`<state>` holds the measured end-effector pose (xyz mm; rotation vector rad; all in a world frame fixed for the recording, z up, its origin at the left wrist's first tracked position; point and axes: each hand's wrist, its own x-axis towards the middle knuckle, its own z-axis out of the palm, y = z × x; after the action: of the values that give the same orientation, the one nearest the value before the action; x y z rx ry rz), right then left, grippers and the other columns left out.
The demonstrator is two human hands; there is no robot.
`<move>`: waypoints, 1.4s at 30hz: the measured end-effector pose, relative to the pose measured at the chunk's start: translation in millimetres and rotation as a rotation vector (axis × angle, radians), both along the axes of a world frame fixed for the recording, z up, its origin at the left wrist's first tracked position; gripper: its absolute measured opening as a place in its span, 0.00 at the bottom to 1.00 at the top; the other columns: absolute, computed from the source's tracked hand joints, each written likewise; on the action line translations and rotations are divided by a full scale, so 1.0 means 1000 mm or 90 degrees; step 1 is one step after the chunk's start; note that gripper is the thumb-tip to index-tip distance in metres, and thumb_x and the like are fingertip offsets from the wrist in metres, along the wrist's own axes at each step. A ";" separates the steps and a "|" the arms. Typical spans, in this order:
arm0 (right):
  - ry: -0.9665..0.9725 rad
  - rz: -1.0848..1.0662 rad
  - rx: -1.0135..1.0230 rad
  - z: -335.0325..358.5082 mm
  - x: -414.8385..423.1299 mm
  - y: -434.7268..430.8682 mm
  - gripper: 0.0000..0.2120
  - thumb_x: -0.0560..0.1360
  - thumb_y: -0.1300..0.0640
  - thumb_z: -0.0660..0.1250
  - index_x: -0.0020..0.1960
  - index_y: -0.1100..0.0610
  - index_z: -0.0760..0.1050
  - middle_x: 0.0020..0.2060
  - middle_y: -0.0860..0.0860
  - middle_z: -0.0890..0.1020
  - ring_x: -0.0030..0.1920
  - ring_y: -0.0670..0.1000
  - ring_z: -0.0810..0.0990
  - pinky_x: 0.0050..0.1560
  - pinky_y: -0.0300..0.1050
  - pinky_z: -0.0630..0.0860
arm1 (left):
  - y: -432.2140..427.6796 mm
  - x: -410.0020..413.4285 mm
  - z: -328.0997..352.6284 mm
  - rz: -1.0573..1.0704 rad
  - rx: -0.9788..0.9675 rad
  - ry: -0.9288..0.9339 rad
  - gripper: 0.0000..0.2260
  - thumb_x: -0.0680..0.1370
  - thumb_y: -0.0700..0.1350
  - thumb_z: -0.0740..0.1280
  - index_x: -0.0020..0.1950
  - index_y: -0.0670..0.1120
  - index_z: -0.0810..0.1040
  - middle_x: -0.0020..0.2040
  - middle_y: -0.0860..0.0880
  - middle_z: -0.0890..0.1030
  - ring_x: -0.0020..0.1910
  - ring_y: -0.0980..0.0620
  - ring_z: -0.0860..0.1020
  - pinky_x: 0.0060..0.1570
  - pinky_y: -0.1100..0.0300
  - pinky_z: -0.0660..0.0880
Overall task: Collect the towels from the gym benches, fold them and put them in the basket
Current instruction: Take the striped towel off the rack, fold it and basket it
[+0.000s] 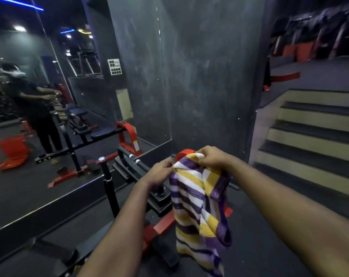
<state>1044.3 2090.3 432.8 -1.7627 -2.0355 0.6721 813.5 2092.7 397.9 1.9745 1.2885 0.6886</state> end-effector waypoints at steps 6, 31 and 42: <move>-0.038 -0.212 0.112 -0.019 0.008 -0.004 0.09 0.69 0.46 0.68 0.37 0.51 0.74 0.37 0.49 0.80 0.45 0.56 0.81 0.40 0.45 0.74 | 0.006 -0.022 0.015 0.096 0.175 0.044 0.10 0.81 0.43 0.60 0.40 0.50 0.66 0.37 0.45 0.75 0.39 0.46 0.73 0.42 0.53 0.68; 0.273 -0.199 0.211 0.028 -0.001 0.005 0.10 0.76 0.54 0.68 0.36 0.48 0.76 0.30 0.45 0.77 0.34 0.45 0.74 0.39 0.42 0.72 | -0.010 0.047 0.002 -0.027 0.248 -0.113 0.07 0.75 0.39 0.65 0.40 0.42 0.68 0.32 0.52 0.71 0.31 0.58 0.66 0.34 0.61 0.64; 0.140 -0.079 0.025 0.016 0.017 -0.036 0.15 0.66 0.55 0.80 0.48 0.58 0.81 0.53 0.52 0.69 0.41 0.48 0.78 0.31 0.42 0.80 | 0.023 0.058 0.029 -0.059 0.260 0.005 0.12 0.74 0.47 0.66 0.39 0.46 0.64 0.31 0.50 0.70 0.32 0.52 0.66 0.35 0.54 0.64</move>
<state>1061.7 2054.5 448.6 -1.6949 -1.7670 0.7459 871.9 2116.0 427.3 2.3452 1.1161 0.9580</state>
